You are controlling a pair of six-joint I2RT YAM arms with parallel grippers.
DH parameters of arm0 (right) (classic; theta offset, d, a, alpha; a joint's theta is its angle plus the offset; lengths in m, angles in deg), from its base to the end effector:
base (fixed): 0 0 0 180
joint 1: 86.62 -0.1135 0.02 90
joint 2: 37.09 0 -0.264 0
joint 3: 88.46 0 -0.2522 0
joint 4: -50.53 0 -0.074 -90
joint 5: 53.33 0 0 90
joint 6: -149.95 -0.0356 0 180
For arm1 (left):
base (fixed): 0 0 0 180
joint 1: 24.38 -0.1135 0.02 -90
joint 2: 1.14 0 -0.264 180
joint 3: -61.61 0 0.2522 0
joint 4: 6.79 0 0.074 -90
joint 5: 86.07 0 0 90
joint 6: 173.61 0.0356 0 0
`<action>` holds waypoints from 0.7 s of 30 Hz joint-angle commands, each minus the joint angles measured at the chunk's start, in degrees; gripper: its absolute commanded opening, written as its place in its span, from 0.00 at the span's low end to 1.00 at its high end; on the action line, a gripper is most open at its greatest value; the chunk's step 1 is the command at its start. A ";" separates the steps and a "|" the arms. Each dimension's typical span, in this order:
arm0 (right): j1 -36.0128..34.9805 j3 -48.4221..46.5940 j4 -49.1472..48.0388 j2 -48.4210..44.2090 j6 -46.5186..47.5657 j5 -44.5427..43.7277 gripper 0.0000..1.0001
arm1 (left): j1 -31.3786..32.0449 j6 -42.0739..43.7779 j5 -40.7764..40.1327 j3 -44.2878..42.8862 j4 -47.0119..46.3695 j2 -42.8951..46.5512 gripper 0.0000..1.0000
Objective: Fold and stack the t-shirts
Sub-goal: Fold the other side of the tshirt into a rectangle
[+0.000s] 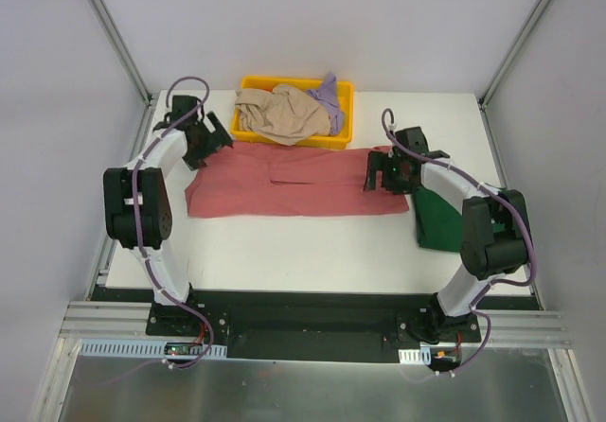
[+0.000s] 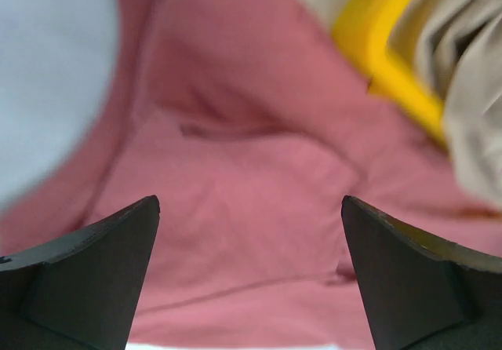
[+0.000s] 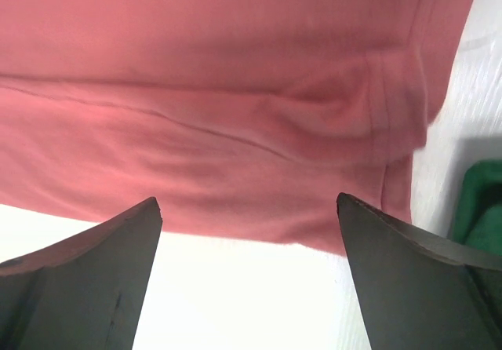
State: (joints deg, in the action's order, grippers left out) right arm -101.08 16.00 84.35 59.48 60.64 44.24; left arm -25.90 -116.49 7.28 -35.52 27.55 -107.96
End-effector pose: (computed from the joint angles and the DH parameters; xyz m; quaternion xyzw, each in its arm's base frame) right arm 0.3363 0.0916 0.1959 -0.1452 0.9403 0.0986 0.2916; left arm 0.4237 0.0092 0.2476 -0.2612 0.8824 -0.1314 0.3685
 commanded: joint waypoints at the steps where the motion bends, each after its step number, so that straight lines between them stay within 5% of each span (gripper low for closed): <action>1: -0.04 -8.60 -3.09 1.23 0.80 3.23 0.96 | 4.33 -4.30 9.29 7.69 -1.06 2.50 0.99; 11: -0.39 -25.05 -2.30 19.17 -4.55 5.78 0.96 | 2.40 -4.29 6.57 5.77 -0.54 -4.70 0.99; 21: -5.92 -7.06 -4.67 9.87 -5.78 16.50 0.96 | -2.52 -2.72 2.80 -3.36 9.21 -11.47 0.99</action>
State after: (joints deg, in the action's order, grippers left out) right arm -103.61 1.84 78.73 75.09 57.27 53.11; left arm -26.42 -120.56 13.95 -34.43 30.17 -115.94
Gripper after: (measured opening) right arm 0.960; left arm 0.990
